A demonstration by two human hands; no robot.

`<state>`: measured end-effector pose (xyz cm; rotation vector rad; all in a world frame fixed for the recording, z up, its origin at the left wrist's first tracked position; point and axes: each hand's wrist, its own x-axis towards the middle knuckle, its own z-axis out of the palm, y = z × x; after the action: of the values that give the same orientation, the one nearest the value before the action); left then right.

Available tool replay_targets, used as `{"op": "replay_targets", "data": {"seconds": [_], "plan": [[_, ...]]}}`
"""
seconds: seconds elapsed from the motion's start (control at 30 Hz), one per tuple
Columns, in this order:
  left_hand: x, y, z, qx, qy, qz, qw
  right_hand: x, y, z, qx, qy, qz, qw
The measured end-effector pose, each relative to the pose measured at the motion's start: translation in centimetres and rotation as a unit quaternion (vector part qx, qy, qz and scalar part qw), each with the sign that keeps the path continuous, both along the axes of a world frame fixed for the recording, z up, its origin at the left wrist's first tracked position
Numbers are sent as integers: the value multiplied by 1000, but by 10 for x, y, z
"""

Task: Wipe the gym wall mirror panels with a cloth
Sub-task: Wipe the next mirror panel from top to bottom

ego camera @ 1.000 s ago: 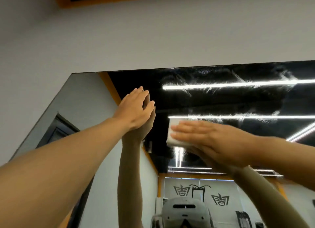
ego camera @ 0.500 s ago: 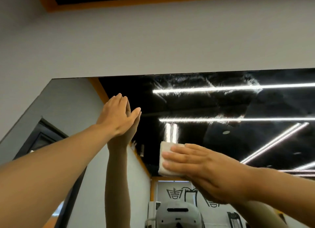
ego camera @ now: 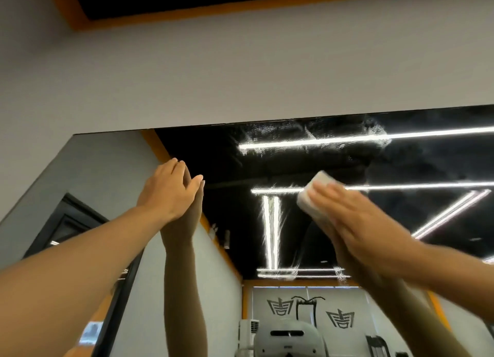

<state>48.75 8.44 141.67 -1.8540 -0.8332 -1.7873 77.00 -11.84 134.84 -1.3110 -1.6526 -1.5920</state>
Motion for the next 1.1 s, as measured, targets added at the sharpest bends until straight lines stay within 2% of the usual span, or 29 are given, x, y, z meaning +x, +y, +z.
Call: {"op": "replay_targets", "data": {"seconds": [0.1,0.2,0.27,0.33,0.47,0.53,0.63,0.73,0.87,0.97,1.1], "plan": [[2,-7,-1,-11,-5,10,1000,2,-19,-48,-122,-54,-55,990],[6,-13,-4,-10,-14,18,1000,4,-41,-47,-172,-71,-110,976],[10,-18,-5,4,-16,15,1000,9,-44,-25,-137,-61,-103,983],[18,-24,-9,32,-4,-6,999,19,-44,8,-46,-49,-49,997],[40,-37,-24,63,37,-51,996,46,-51,92,73,123,-35,989],[51,-42,-34,50,58,-55,996,53,-51,111,102,164,-51,980],[62,-46,-44,36,56,-55,996,49,-44,89,126,154,-46,979],[66,-48,-48,33,47,-52,997,49,-43,15,94,91,-9,991],[70,-46,-46,39,47,-38,997,57,-51,-79,32,92,-21,995],[72,-46,-48,36,49,-36,998,58,-56,-76,26,98,-36,994],[73,-47,-51,32,52,-19,998,68,-51,-2,76,98,-32,992]]}}
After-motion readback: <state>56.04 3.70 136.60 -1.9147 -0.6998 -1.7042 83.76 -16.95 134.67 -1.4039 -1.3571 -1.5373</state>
